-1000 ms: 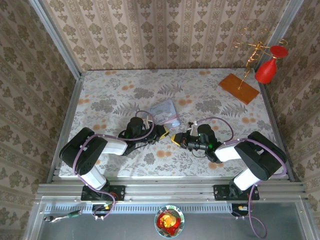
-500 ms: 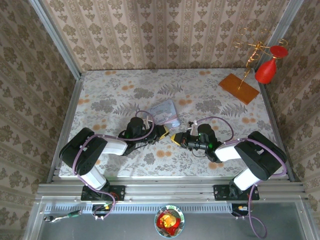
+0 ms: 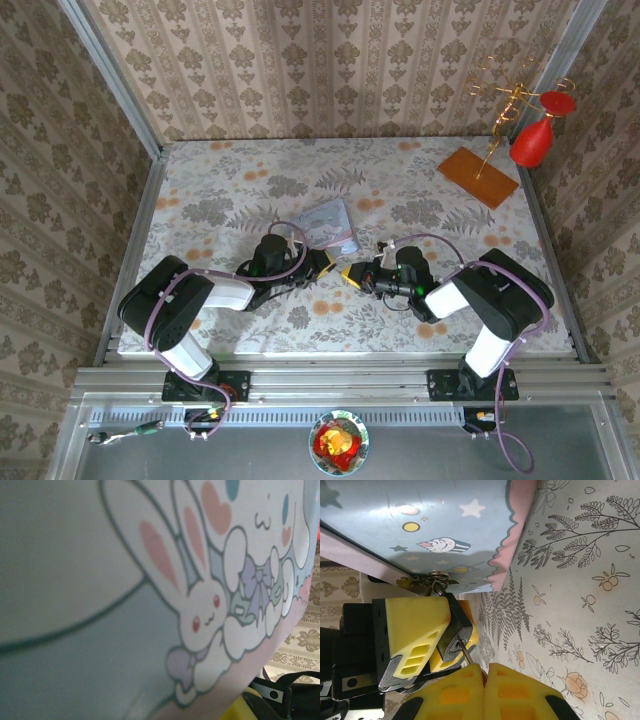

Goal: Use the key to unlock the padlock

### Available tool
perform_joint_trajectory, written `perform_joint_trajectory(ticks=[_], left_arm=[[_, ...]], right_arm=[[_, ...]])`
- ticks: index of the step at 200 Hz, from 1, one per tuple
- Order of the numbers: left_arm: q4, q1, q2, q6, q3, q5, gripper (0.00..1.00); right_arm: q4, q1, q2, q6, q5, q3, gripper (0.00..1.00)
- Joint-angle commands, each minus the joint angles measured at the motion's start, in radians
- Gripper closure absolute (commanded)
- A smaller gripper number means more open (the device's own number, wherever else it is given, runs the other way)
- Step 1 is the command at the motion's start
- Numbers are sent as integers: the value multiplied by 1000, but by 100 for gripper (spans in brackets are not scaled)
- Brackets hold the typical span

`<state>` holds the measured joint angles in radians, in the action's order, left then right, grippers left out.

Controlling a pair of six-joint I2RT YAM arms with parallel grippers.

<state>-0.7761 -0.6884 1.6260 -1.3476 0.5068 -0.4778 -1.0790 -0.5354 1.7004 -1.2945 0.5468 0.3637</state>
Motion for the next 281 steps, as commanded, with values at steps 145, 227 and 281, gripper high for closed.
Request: perform_joint_trajectory(ticks=[145, 227, 281], left_arm=[[-46, -63, 15, -48, 47, -110, 95], [-15, -76, -13, -38, 47, -102, 95], [57, -91, -26, -18, 71, -94, 95]], right_arm=[[-35, -39, -19, -6, -106, 66, 100], [-36, 3, 33, -48, -109, 70, 100], [6, 16, 42, 8, -136, 88, 100]])
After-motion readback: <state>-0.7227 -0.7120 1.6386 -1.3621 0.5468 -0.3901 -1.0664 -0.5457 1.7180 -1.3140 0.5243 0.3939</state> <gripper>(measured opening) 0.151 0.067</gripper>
